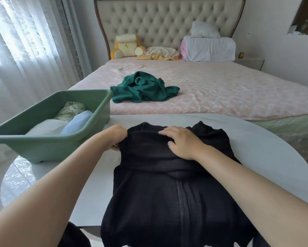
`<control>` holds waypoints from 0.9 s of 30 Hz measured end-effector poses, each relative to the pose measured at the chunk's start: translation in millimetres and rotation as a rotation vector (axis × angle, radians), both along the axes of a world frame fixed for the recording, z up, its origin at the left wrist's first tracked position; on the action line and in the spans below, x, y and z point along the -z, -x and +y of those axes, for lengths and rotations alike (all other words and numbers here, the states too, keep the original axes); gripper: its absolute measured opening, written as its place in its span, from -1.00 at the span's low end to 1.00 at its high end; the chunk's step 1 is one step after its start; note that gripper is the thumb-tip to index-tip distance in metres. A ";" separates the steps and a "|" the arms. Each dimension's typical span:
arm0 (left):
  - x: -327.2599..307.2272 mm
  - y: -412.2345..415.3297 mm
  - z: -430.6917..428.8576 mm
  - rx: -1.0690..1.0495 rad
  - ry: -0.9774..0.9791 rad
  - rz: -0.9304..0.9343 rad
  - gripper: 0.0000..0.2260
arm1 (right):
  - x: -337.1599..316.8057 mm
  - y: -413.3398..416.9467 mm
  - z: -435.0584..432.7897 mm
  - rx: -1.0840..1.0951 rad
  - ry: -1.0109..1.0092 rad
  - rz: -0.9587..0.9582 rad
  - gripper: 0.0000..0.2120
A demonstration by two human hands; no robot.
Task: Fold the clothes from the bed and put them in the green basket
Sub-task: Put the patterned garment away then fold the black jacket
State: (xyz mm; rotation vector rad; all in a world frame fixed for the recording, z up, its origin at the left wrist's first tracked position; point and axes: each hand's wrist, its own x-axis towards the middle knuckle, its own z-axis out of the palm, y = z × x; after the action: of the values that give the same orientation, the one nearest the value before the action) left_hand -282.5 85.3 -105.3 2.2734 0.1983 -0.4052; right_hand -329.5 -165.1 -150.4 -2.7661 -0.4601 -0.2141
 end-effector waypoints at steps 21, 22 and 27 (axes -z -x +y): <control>15.1 4.2 29.6 -0.147 -0.079 -0.212 -0.70 | -4.8 9.6 45.7 -0.008 0.142 0.171 -0.26; 15.0 6.1 32.1 -0.208 0.047 -0.251 -0.71 | -4.9 12.1 48.9 -0.033 0.143 0.196 -0.25; 27.2 18.0 21.3 -0.490 0.560 -0.288 -0.70 | 0.7 13.7 50.9 -0.041 0.189 0.295 -0.21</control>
State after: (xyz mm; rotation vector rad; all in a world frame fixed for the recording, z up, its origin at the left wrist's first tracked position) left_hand -300.4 106.6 -132.5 1.6333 0.4226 0.1190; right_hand -343.2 -114.2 -151.1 -2.9000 -0.4791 0.2577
